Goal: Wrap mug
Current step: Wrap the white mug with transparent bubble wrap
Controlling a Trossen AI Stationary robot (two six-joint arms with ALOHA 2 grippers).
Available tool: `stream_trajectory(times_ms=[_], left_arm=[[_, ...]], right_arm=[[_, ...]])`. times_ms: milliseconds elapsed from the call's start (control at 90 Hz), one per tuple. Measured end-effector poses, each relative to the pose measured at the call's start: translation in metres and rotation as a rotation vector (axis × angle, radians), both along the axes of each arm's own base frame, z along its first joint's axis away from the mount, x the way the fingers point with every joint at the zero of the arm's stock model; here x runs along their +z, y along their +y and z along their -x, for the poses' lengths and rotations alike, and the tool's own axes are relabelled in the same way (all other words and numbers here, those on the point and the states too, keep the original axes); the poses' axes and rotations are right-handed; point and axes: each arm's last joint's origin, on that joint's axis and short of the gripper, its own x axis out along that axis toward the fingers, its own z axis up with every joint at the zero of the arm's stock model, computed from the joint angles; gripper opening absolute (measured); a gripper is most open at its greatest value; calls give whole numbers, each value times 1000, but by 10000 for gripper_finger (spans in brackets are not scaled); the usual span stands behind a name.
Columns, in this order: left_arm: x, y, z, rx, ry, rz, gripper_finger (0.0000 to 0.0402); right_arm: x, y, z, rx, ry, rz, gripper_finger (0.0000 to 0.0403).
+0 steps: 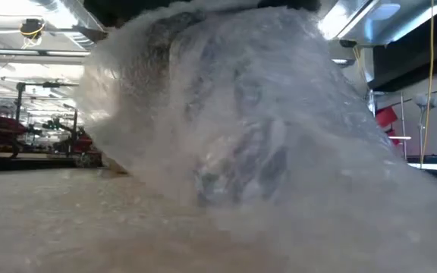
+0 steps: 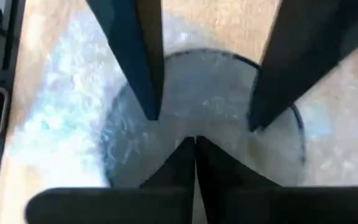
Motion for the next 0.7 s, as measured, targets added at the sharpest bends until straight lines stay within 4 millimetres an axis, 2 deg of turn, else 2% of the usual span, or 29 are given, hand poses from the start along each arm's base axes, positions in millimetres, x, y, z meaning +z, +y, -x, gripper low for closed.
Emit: stream_trajectory(times_ms=[144, 211, 311, 411, 567, 700], left_arm=[[-2, -1, 0, -7, 10, 5, 170], [-2, 0, 1, -4, 18, -1, 170], [-2, 0, 1, -2, 16, 3, 170], [-2, 0, 1, -3, 15, 3, 170], [-2, 0, 0, 4, 9, 3, 170], [-2, 1, 0, 6, 7, 2, 170]], right_arm=[[31, -4, 5, -31, -25, 21, 1], [35, -5, 5, -47, -37, 48, 1], [26, -5, 2, -82, -54, 96, 1], [19, -5, 2, -84, -74, 74, 1], [-15, -4, 5, -99, -43, 16, 1], [-31, -4, 5, -108, -88, -29, 1]])
